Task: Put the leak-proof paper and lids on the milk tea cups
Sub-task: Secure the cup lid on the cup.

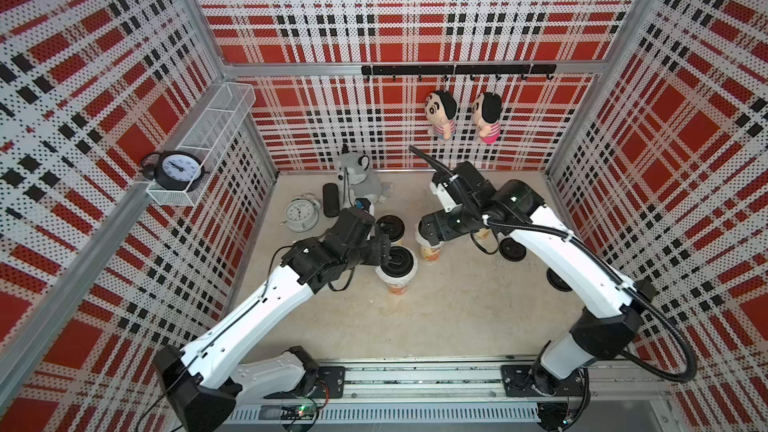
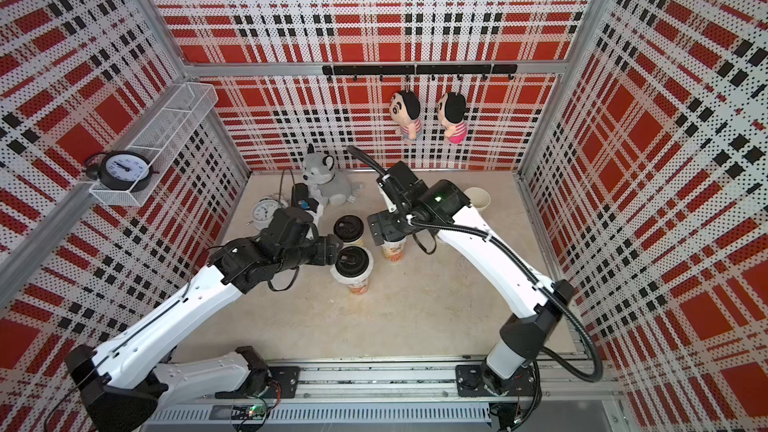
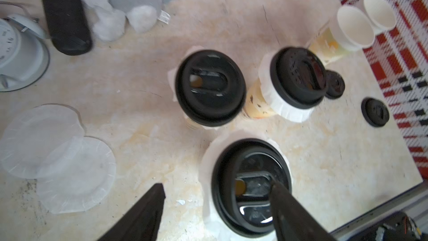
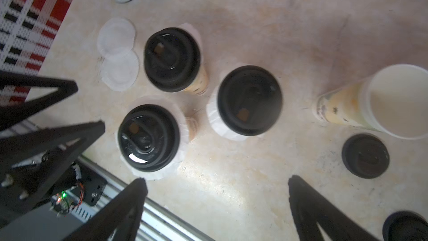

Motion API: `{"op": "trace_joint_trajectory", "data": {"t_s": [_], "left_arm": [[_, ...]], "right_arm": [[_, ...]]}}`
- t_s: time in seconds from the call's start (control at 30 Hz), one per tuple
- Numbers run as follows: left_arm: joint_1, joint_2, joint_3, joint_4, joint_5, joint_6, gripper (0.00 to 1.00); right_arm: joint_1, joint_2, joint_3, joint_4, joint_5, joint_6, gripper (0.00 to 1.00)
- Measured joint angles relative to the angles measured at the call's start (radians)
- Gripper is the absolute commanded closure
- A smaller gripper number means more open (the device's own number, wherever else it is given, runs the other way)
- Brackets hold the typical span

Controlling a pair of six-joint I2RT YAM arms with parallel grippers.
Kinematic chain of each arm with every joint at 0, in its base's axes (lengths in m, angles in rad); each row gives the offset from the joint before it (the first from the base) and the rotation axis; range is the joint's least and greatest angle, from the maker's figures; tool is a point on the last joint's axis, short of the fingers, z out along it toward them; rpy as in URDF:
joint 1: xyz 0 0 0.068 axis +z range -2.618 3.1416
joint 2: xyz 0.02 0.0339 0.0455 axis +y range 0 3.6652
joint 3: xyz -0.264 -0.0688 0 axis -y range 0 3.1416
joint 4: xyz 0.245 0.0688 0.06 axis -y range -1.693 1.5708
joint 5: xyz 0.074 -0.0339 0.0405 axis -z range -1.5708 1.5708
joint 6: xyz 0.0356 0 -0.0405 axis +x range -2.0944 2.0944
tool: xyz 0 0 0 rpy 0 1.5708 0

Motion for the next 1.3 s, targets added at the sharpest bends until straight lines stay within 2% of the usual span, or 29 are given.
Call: {"op": "trace_joint_trajectory", "data": {"t_s": [0.17, 0.43, 1.3], "left_arm": [[-0.072, 0.087, 0.025, -0.044, -0.045, -0.031, 0.25], [-0.102, 0.134, 0.051, -0.091, -0.098, -0.064, 0.25], [-0.097, 0.141, 0.045, -0.105, -0.132, -0.078, 0.25]], "right_arm": [[-0.026, -0.092, -0.134, 0.056, -0.018, 0.016, 0.02], [-0.047, -0.137, -0.244, 0.104, -0.045, 0.017, 0.02], [-0.052, -0.158, -0.258, 0.127, -0.074, 0.017, 0.03]]}}
